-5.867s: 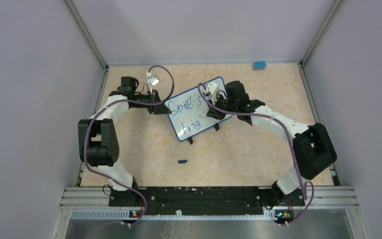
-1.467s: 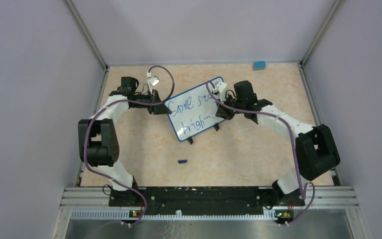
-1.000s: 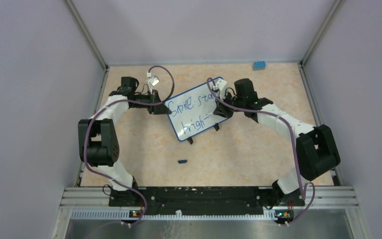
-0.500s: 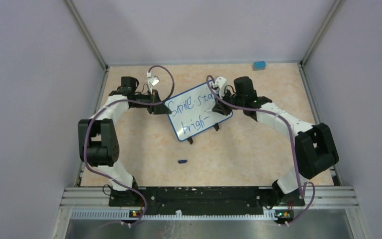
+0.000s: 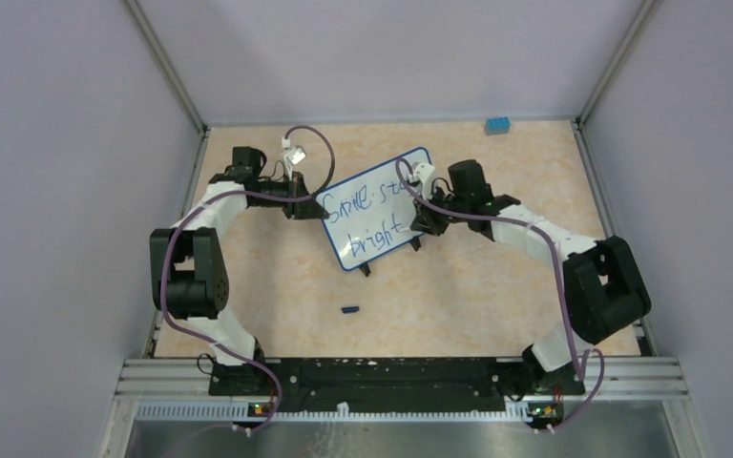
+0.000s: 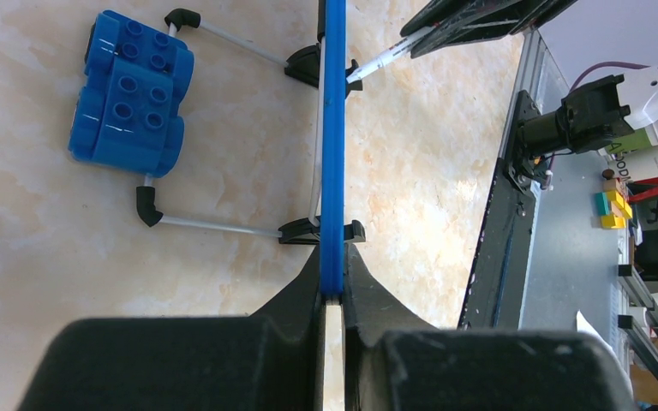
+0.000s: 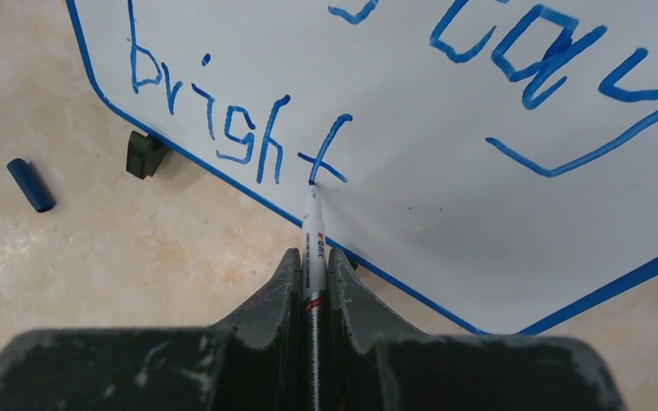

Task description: Write a sentence on the whiteboard

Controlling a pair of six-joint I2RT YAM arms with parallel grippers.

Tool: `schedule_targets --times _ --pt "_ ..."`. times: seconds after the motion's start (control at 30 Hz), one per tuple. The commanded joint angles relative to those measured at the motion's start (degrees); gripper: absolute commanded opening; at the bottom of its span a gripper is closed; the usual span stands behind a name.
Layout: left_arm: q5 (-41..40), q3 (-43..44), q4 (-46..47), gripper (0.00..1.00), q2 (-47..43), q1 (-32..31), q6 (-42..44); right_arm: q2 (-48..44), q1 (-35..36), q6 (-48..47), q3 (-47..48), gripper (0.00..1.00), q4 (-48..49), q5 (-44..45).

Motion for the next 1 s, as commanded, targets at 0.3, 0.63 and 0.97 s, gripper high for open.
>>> schedule_targets --times 0.3,0.63,0.97 --pt "-1.2 1.0 -0.4 0.0 0.0 -0.6 2.2 -2.8 -0.3 -2.2 -0.4 0.0 0.5 3.1" --pt "-1.2 1.2 -0.4 0.0 0.1 -0.6 2.1 -3.4 -0.6 -3.7 1.7 0.0 -1.6 4.8" --pt "-1.1 1.4 -0.8 0.0 -0.3 -0.6 2.3 -6.5 -0.7 -3.1 3.2 0.0 -3.3 4.0"
